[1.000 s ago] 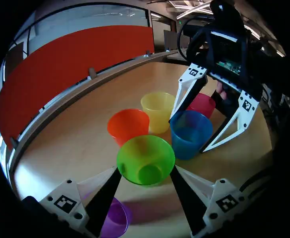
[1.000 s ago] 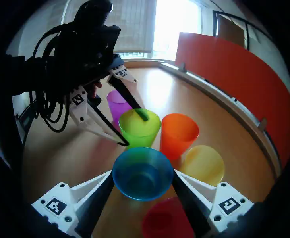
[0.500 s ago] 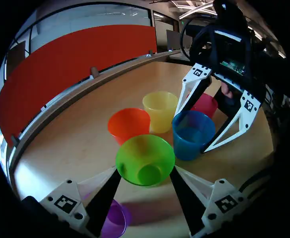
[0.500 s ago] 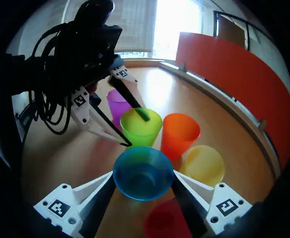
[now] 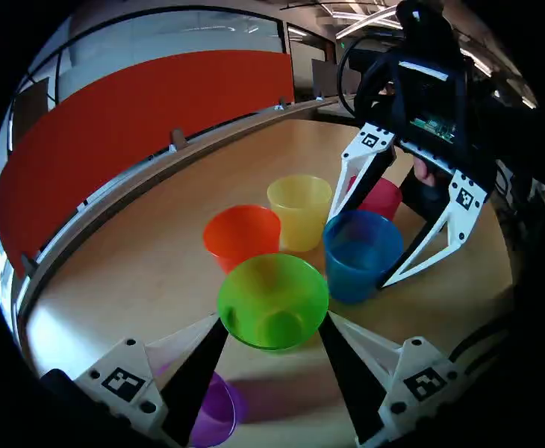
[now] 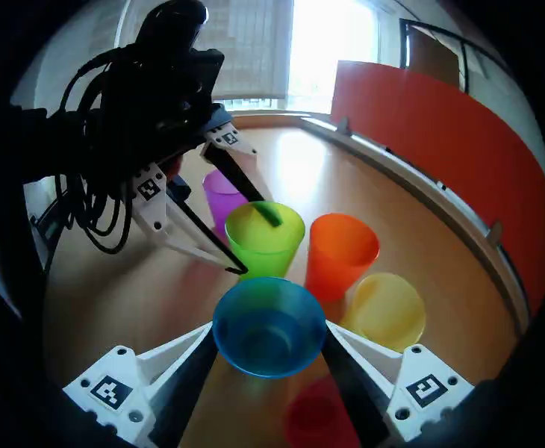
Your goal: Pour water
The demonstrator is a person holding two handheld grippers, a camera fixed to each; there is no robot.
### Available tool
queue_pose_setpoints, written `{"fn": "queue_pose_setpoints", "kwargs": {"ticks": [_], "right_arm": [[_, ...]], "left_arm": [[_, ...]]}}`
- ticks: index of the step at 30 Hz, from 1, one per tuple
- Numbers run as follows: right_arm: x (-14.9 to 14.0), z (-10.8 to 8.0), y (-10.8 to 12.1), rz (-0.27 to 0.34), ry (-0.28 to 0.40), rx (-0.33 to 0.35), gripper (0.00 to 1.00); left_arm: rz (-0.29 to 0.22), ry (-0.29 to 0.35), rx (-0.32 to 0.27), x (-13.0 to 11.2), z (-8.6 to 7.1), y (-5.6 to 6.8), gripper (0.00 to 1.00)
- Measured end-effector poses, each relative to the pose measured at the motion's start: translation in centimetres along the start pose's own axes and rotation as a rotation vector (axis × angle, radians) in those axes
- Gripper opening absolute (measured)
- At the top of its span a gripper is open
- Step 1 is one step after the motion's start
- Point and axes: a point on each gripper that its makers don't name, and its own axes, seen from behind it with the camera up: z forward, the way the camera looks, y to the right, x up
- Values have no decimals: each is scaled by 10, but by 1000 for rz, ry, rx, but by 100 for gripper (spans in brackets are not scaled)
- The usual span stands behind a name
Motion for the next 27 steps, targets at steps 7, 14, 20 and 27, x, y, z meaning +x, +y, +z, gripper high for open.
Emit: {"fn": "queue_pose_setpoints", "kwargs": {"ticks": [7, 14, 20, 27], "right_arm": [[4, -2, -2, 3, 8, -4, 92], [12, -8, -1, 2, 29, -15, 92], [18, -15, 0, 7, 49, -35, 92], [26, -25, -3, 14, 85, -57, 92]], "left_arm": [[-7, 13, 5, 2, -8, -1, 83], [-5, 24, 13, 6, -16, -1, 83], [-4, 39, 24, 10, -24, 1, 83], [-14, 70, 41, 17, -38, 3, 83]]}}
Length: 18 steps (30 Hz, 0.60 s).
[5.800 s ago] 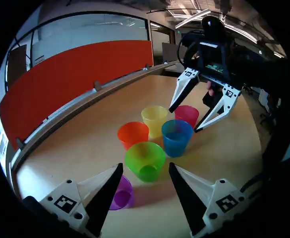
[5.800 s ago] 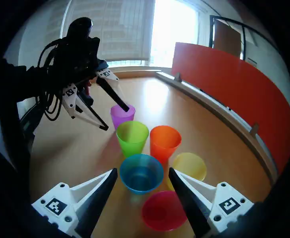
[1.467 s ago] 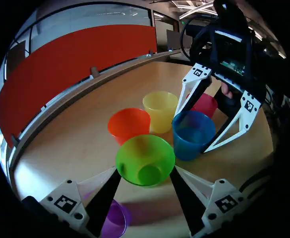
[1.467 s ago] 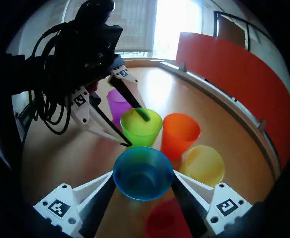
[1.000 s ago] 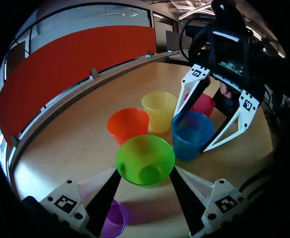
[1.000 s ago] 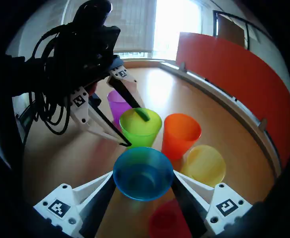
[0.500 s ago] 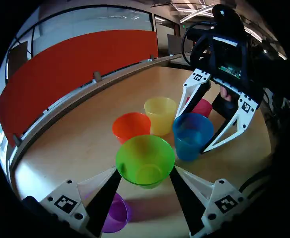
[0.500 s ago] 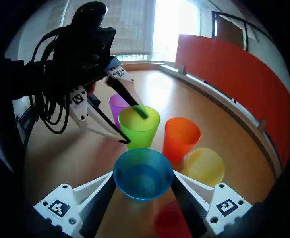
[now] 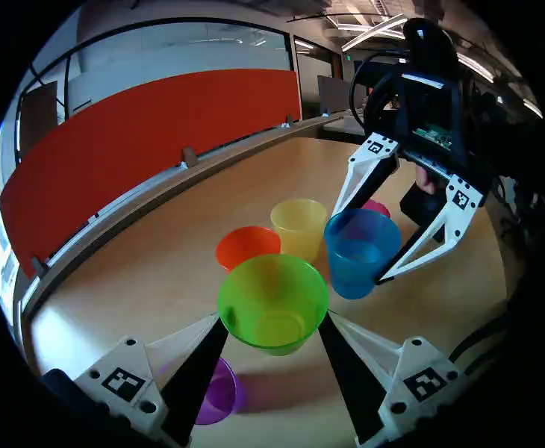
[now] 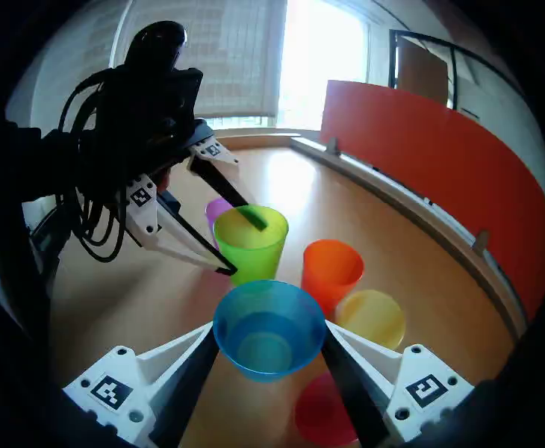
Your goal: Pour water
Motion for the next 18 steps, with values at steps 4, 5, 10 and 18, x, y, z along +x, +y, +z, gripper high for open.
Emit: {"fn": "queue_pose_setpoints", "kwargs": {"ticks": [4, 5, 10, 18], "right_arm": [[9, -7, 2, 6, 28, -21, 92], [12, -10, 2, 7, 38, -27, 92], [26, -20, 3, 20, 77, -51, 92], [44, -36, 1, 19, 128, -74, 92]], "left_arm": [[-7, 18, 11, 5, -8, 1, 83], [-8, 24, 14, 6, -10, 1, 83], [-14, 45, 28, 13, -19, 0, 83], [-9, 75, 48, 22, -30, 0, 83]]}}
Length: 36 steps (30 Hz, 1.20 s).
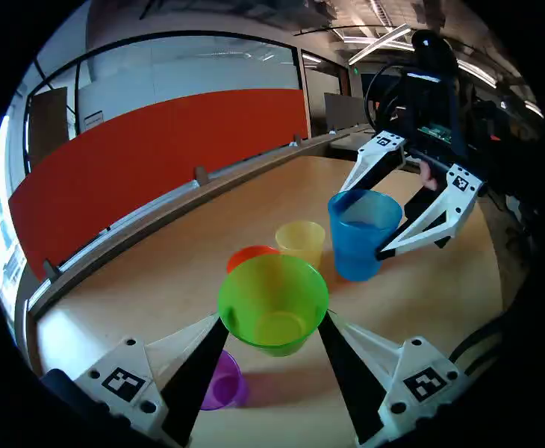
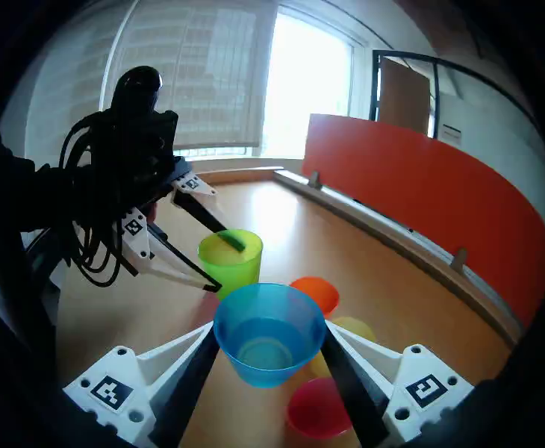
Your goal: Pour water
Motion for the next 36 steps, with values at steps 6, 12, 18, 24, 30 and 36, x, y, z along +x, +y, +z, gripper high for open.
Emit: {"fn": "queue_pose_setpoints", "kwargs": {"ticks": [6, 12, 18, 24, 30, 36], "right_arm": [[5, -6, 0, 0, 14, -15, 92], [12, -12, -3, 7, 39, -20, 92], [19, -18, -6, 16, 66, -23, 92], [25, -24, -4, 26, 91, -33, 92], [32, -28, -4, 26, 120, -39, 92], [39, -33, -3, 33, 158, -49, 92]], "left_arm": [[2, 29, 19, 10, -10, -2, 83], [5, 59, 42, 20, -18, -5, 83], [0, 99, 61, 31, -27, -8, 83], [-11, 123, 71, 37, -33, -10, 83], [-19, 141, 77, 42, -38, -12, 83], [-12, 154, 82, 46, -44, -12, 83]]}}
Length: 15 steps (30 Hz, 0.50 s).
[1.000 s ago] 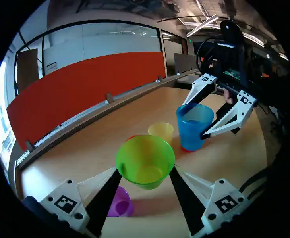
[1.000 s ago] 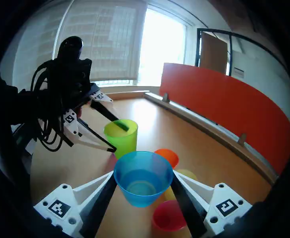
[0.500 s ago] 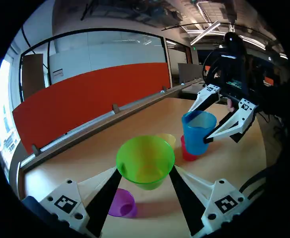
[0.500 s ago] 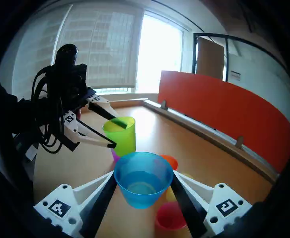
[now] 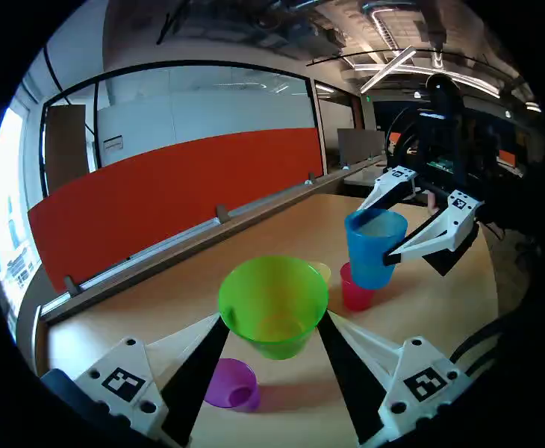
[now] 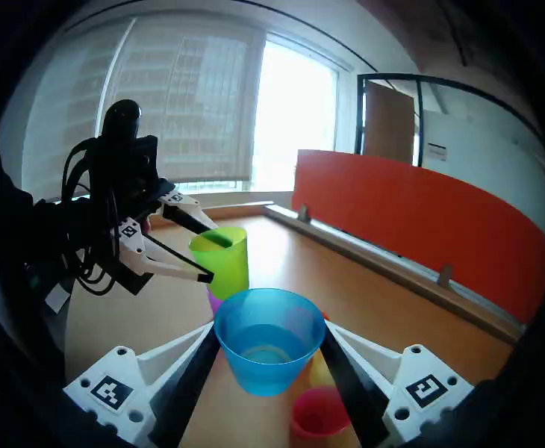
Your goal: Pour water
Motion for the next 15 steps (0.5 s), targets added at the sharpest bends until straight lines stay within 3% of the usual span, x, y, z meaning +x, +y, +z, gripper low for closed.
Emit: {"fn": "queue_pose_setpoints", "kwargs": {"ticks": [15], "right_arm": [[20, -5, 1, 13, 100, -8, 92]], "left_arm": [[-14, 48, 9, 12, -9, -2, 83]]}}
